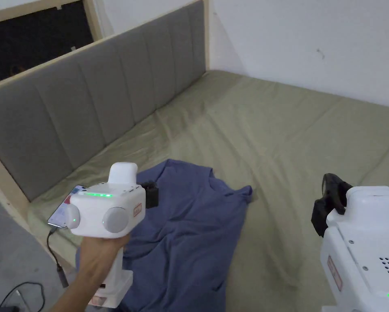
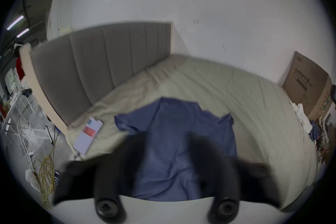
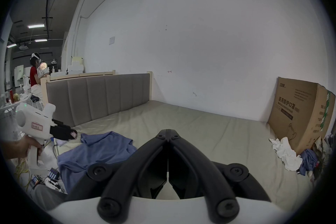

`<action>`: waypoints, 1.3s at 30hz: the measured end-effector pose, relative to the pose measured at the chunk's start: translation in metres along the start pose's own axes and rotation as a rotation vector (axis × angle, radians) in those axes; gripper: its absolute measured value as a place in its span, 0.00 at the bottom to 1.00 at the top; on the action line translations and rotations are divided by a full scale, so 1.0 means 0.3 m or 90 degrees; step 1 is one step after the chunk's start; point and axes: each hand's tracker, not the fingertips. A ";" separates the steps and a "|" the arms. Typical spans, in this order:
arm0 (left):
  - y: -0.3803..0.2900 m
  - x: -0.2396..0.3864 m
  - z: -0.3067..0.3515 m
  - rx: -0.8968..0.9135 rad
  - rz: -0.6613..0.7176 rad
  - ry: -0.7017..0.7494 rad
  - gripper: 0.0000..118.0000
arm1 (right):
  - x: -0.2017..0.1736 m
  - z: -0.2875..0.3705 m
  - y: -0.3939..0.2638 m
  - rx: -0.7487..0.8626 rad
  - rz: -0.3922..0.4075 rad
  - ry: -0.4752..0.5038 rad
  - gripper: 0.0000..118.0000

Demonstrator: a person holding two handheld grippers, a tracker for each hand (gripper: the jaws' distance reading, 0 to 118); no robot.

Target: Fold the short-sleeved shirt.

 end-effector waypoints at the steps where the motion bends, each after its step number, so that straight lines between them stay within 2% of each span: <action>1: -0.005 0.005 -0.040 -0.033 0.006 -0.010 0.74 | 0.011 -0.005 -0.006 -0.003 0.002 -0.006 0.02; 3: -0.029 0.020 -0.114 -0.070 0.017 -0.025 0.77 | 0.037 -0.017 -0.023 -0.013 0.007 -0.018 0.02; 6: -0.069 0.043 -0.218 -0.145 0.032 -0.024 0.98 | 0.072 -0.030 -0.051 -0.033 0.008 -0.033 0.02; 7: -0.088 0.048 -0.245 -0.165 0.031 -0.025 1.00 | 0.083 -0.033 -0.060 -0.038 0.008 -0.039 0.02; 15: -0.220 0.099 -0.385 -0.262 0.000 0.009 1.00 | 0.152 -0.041 -0.129 -0.079 0.003 -0.068 0.02; 16: -0.231 0.102 -0.395 -0.271 -0.001 0.013 0.98 | 0.156 -0.040 -0.134 -0.083 0.002 -0.069 0.02; 18: -0.245 0.116 -0.401 -0.311 0.007 0.011 0.81 | 0.164 -0.035 -0.141 -0.089 0.001 -0.073 0.02; 20: -0.247 0.128 -0.378 -0.285 0.013 -0.004 0.68 | 0.171 -0.029 -0.144 -0.091 0.002 -0.075 0.02; 21: -0.243 0.140 -0.370 -0.275 0.001 -0.001 0.58 | 0.174 -0.027 -0.145 -0.092 0.002 -0.076 0.02; 24: -0.230 0.153 -0.357 -0.267 -0.028 -0.013 0.45 | 0.187 -0.018 -0.140 -0.092 -0.002 -0.077 0.02; 25: -0.225 0.155 -0.348 -0.256 -0.029 -0.013 0.19 | 0.191 -0.013 -0.138 -0.091 -0.003 -0.079 0.02; 26: -0.219 0.156 -0.335 -0.251 -0.027 -0.013 0.10 | 0.196 -0.008 -0.136 -0.088 -0.005 -0.081 0.02; 29: -0.208 0.141 -0.289 -0.236 -0.005 -0.034 0.09 | 0.212 0.008 -0.127 -0.085 -0.013 -0.083 0.02; 33: -0.161 0.103 -0.186 -0.182 0.136 -0.131 0.09 | 0.237 0.042 -0.114 -0.074 -0.016 -0.090 0.02; 35: -0.123 0.117 -0.127 -0.166 0.175 -0.172 0.09 | 0.252 0.062 -0.106 -0.068 -0.022 -0.093 0.02; 39: -0.018 0.206 -0.001 -0.109 0.159 -0.234 0.09 | 0.293 0.113 -0.087 -0.053 -0.032 -0.107 0.02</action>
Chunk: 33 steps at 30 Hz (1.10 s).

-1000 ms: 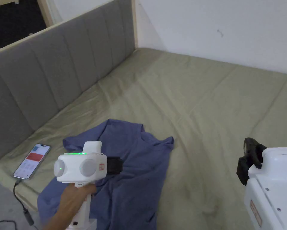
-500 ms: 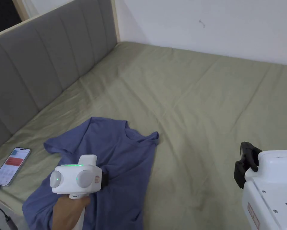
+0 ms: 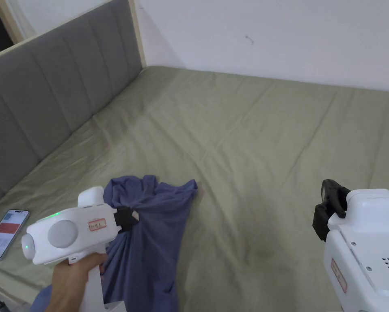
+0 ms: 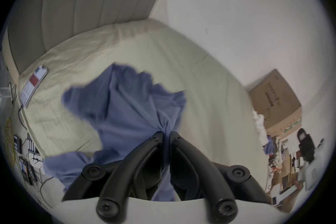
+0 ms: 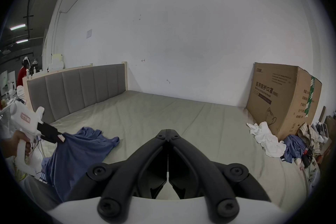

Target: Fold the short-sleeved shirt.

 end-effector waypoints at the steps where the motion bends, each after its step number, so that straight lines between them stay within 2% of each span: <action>1: 0.016 0.039 0.018 0.006 -0.012 -0.018 0.09 | 0.013 0.012 0.003 0.003 -0.002 -0.004 0.02; 9: 0.175 0.476 0.147 0.046 -0.164 -0.134 0.09 | 0.149 0.151 0.035 0.042 -0.013 -0.051 0.02; 16: 0.172 0.873 0.171 0.031 -0.297 -0.236 0.09 | 0.296 0.278 0.055 0.070 -0.013 -0.122 0.02; 19: 0.119 1.030 0.153 0.027 -0.372 -0.255 0.09 | 0.362 0.335 0.063 0.081 -0.025 -0.154 0.02; 26: -0.116 1.258 0.044 -0.056 -0.442 -0.332 0.09 | 0.489 0.440 0.054 0.086 -0.015 -0.219 0.02; 29: -0.237 1.287 -0.047 -0.117 -0.447 -0.354 0.09 | 0.524 0.463 0.037 0.078 -0.017 -0.239 0.02; 33: -0.396 1.274 -0.172 -0.186 -0.461 -0.321 0.09 | 0.549 0.478 0.010 0.067 -0.021 -0.249 0.02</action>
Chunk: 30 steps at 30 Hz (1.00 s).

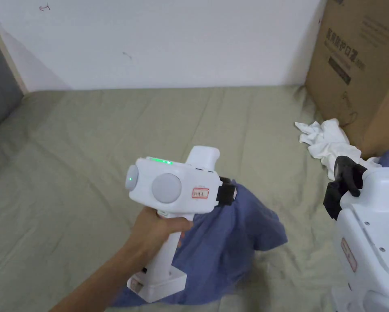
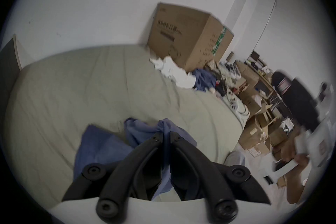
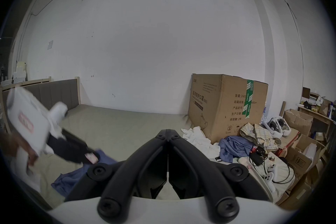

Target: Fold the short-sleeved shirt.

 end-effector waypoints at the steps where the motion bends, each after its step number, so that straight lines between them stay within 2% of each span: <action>1: -0.028 -0.006 -0.039 -0.019 0.010 -0.001 0.09 | 0.003 0.001 -0.007 -0.003 -0.001 -0.002 0.02; 12: -0.359 -0.150 -0.418 -0.242 0.060 0.129 0.09 | -0.003 -0.006 -0.091 -0.049 -0.015 0.000 0.02; 14: -0.401 -0.173 -0.438 -0.252 0.073 0.146 0.09 | -0.005 -0.011 -0.102 -0.058 -0.013 0.004 0.02; 18: -0.407 -0.186 -0.403 -0.200 0.144 0.133 0.11 | -0.006 -0.008 -0.110 -0.065 -0.013 0.003 0.02; 19: -0.399 -0.182 -0.387 -0.196 0.146 0.131 0.26 | -0.005 -0.006 -0.109 -0.065 -0.014 0.002 0.02; 21: -0.378 -0.172 -0.346 -0.185 0.134 0.141 0.66 | -0.003 -0.002 -0.103 -0.064 -0.016 0.001 0.02; 22: -0.367 -0.168 -0.322 -0.168 0.132 0.140 0.81 | -0.003 0.001 -0.099 -0.062 -0.016 0.000 0.02; 23: -0.352 -0.159 -0.283 -0.137 0.137 0.128 0.88 | -0.004 0.003 -0.092 -0.060 -0.016 -0.002 0.02; 24: -0.334 -0.152 -0.242 -0.108 0.138 0.119 0.92 | -0.004 0.006 -0.085 -0.056 -0.015 -0.004 0.02; 30: -0.208 -0.116 0.052 0.090 0.127 0.127 0.98 | -0.014 0.015 -0.040 -0.035 -0.014 -0.011 0.02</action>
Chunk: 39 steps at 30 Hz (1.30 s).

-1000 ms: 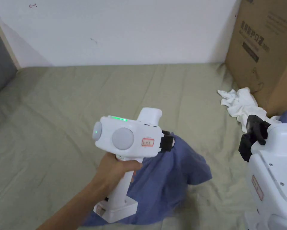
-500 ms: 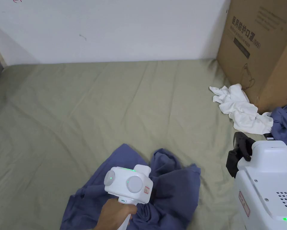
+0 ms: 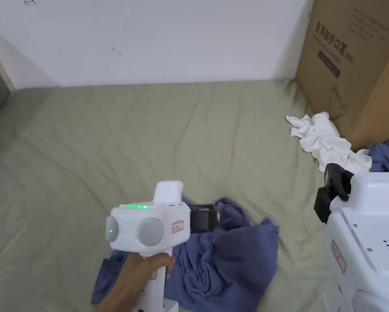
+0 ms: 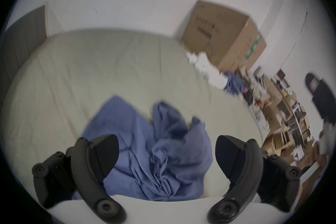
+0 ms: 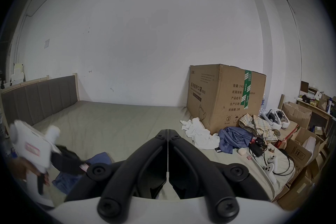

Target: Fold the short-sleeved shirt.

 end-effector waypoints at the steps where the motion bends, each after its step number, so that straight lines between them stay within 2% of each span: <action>1: 0.022 -0.007 0.039 0.035 0.000 0.006 0.98 | -0.001 0.002 0.007 0.004 0.000 0.001 0.02; 9: 0.135 -0.071 0.310 0.271 -0.058 0.144 0.98 | -0.020 0.015 0.061 0.037 0.000 0.003 0.02; 19: 0.086 -0.120 0.413 0.403 -0.128 0.240 0.97 | -0.045 0.018 0.081 0.058 0.001 0.011 0.02; 20: 0.078 -0.121 0.420 0.415 -0.131 0.236 0.92 | -0.048 0.019 0.080 0.058 0.002 0.012 0.02; 21: 0.068 -0.119 0.426 0.429 -0.132 0.237 0.82 | -0.050 0.020 0.080 0.058 0.003 0.013 0.02; 24: 0.066 -0.113 0.429 0.436 -0.135 0.243 0.05 | -0.053 0.022 0.079 0.058 0.001 0.019 0.02; 32: 0.049 -0.135 0.430 0.425 -0.109 0.218 0.02 | -0.053 0.022 0.076 0.057 -0.002 0.020 0.02; 39: -0.018 -0.228 0.356 0.265 -0.064 0.223 0.02 | -0.050 0.015 0.056 0.047 -0.007 0.023 0.02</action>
